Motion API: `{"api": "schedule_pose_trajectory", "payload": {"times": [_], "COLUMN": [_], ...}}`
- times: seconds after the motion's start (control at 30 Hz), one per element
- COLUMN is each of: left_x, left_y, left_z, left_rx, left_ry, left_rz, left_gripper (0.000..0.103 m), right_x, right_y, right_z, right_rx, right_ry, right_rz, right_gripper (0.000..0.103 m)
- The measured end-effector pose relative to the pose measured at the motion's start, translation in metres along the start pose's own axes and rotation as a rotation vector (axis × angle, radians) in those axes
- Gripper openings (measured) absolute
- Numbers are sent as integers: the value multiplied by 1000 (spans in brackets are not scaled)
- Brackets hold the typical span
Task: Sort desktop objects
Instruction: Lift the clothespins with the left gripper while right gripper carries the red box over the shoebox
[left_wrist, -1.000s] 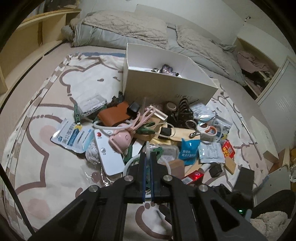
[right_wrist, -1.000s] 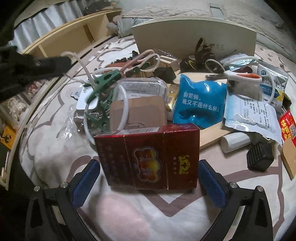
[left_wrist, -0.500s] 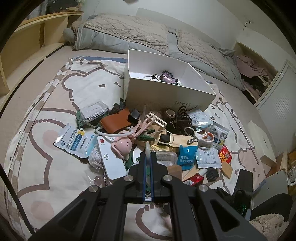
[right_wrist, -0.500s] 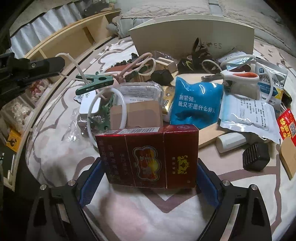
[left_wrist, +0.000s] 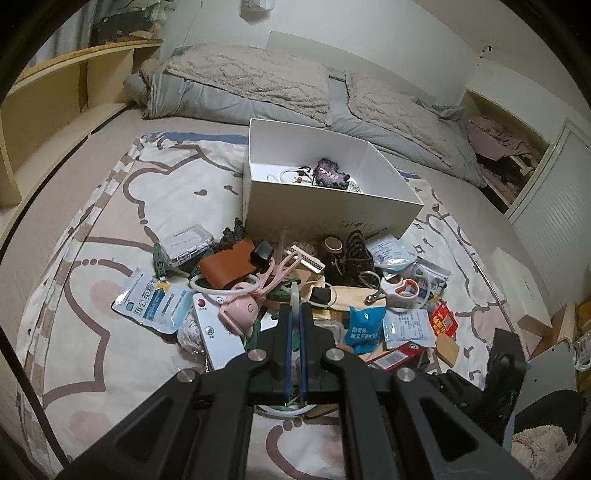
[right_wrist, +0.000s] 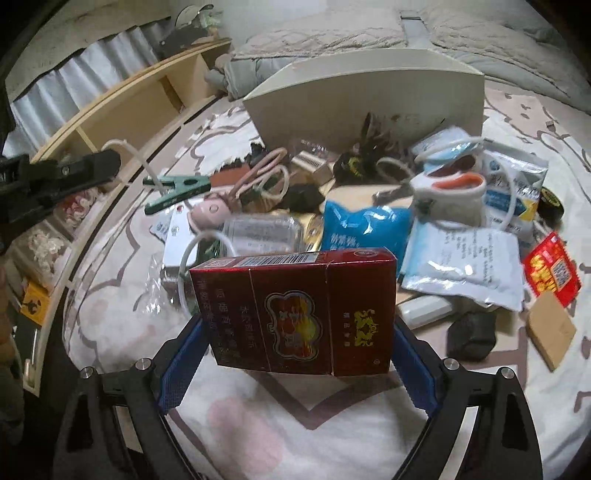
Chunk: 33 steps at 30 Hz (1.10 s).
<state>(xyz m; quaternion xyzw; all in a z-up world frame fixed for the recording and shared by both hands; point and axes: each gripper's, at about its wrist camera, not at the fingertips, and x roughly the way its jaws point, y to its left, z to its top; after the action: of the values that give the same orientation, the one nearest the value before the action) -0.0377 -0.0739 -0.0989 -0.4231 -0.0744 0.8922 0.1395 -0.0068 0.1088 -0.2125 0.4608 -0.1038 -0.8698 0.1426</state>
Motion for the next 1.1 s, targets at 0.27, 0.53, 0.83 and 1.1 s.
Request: {"api": "schedule_pose_trajectory", "payload": {"times": [0.27,0.53,0.83,1.1], "left_x": [-6,-12,-16,-31], "left_y": [-11,-23,-31,-39], "left_z": [5,12,19,31], "left_rx": [25,49,57,59], "left_ry": [-28,-65,-87,-143], "left_rz": [5,20,27,24], "left_gripper": [4,4,4,4], "right_x": [-23,-45,-76,-111], "right_y": [-3,-11,-25,-22], "right_z": [15,26,42,70], "right_rx": [-7,1,47,-12], "right_ry": [-47,-71,-85,-127], "right_rz": [-6,-13,4,-18], "right_gripper": [94,94,94,94]}}
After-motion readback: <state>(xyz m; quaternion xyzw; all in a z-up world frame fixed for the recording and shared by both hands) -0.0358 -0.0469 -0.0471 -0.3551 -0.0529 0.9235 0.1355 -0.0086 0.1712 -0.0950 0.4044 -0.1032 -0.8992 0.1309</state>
